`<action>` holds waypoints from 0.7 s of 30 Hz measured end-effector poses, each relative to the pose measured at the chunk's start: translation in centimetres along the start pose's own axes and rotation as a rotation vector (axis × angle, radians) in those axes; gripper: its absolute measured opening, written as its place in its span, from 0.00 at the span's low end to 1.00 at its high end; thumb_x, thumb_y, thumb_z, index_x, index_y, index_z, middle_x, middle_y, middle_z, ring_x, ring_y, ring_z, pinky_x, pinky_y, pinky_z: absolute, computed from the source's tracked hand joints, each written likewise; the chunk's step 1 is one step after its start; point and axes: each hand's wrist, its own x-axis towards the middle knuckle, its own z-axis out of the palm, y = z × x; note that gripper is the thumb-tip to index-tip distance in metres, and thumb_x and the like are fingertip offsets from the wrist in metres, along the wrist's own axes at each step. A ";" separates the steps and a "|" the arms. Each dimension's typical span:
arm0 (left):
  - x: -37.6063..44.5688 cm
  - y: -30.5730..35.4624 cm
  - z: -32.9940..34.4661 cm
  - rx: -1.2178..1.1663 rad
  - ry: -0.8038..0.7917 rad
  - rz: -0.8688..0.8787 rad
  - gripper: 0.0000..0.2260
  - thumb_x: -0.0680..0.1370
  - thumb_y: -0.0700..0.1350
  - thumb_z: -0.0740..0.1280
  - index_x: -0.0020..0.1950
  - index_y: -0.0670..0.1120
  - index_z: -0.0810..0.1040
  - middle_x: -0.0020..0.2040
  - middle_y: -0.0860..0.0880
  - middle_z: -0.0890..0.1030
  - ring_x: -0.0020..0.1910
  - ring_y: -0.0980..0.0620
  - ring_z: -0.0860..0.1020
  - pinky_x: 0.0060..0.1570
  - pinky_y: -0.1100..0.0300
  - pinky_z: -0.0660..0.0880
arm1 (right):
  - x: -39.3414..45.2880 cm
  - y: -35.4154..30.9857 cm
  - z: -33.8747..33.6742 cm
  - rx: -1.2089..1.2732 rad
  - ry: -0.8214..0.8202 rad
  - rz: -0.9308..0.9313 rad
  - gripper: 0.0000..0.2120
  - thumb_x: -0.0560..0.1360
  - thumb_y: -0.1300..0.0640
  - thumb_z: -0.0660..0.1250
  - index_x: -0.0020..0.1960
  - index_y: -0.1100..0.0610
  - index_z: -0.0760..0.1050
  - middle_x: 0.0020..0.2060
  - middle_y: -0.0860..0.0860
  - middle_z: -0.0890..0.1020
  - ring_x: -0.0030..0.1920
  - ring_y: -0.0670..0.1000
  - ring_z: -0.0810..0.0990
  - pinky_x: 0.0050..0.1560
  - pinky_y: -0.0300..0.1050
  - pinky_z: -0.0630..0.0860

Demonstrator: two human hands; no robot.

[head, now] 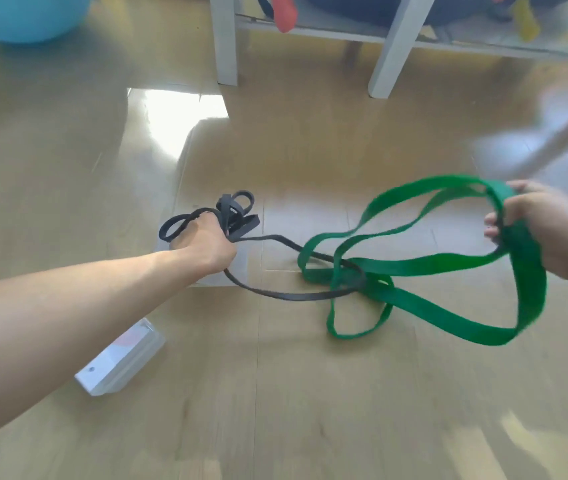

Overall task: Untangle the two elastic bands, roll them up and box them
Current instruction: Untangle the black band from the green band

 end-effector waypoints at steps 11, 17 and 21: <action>-1.3 0.1 1.1 0.025 -0.061 0.036 0.11 0.74 0.39 0.68 0.42 0.51 0.68 0.39 0.49 0.77 0.41 0.43 0.78 0.36 0.56 0.69 | -1.7 3.2 12.6 -1.084 -0.417 -0.620 0.42 0.72 0.60 0.68 0.81 0.44 0.55 0.79 0.49 0.63 0.76 0.55 0.64 0.73 0.51 0.64; -1.8 -0.9 1.3 0.080 -0.120 0.035 0.12 0.72 0.38 0.68 0.41 0.51 0.66 0.39 0.50 0.75 0.43 0.42 0.76 0.39 0.55 0.69 | 0.1 4.2 19.8 -1.613 -0.663 -0.968 0.47 0.72 0.69 0.61 0.81 0.42 0.42 0.82 0.47 0.50 0.81 0.57 0.50 0.79 0.56 0.54; -2.0 -1.9 1.5 0.087 -0.158 0.021 0.12 0.73 0.39 0.69 0.42 0.50 0.66 0.39 0.50 0.74 0.39 0.45 0.75 0.38 0.56 0.69 | 1.2 4.5 20.8 -1.792 -0.509 -1.135 0.24 0.79 0.60 0.60 0.74 0.46 0.65 0.61 0.51 0.76 0.62 0.56 0.71 0.61 0.50 0.71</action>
